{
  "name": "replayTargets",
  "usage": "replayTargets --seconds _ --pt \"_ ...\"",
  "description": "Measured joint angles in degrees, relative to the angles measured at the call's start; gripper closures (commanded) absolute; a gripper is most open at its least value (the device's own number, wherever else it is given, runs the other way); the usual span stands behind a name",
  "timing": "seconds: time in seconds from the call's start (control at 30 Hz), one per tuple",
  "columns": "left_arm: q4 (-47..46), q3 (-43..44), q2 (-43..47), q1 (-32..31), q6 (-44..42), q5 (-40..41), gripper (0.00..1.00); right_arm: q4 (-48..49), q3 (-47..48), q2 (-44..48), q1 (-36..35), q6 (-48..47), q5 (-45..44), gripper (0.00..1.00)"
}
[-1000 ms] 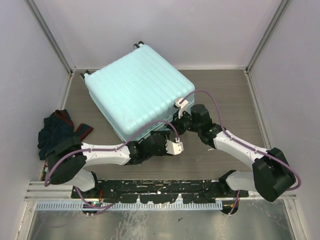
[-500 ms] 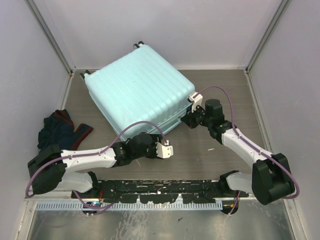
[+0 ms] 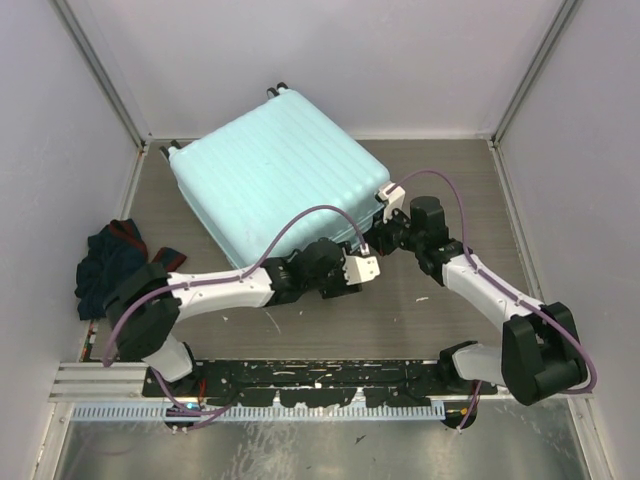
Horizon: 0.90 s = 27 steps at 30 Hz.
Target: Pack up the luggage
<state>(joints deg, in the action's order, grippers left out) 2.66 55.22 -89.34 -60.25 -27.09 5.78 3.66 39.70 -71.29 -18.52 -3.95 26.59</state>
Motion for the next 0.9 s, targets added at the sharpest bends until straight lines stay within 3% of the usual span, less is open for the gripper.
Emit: replayTargets --seconds 0.17,0.27,0.7,0.9 --pt "-1.18 3.34 -5.92 -0.02 0.57 2.97 0.39 0.11 0.17 -0.13 0.11 0.02 0.09 0.99" --pt "-1.95 3.58 -6.56 -0.13 0.48 4.35 0.48 0.11 0.17 -0.11 0.24 0.02 0.07 0.99" --pt "-5.33 1.18 -5.95 0.66 1.66 6.80 0.79 -0.09 0.17 -0.07 2.58 -0.11 0.28 0.99" --pt "-6.97 -3.80 -1.86 1.09 1.49 5.86 0.90 -1.79 0.00 1.16 2.75 -1.38 0.55 0.99"
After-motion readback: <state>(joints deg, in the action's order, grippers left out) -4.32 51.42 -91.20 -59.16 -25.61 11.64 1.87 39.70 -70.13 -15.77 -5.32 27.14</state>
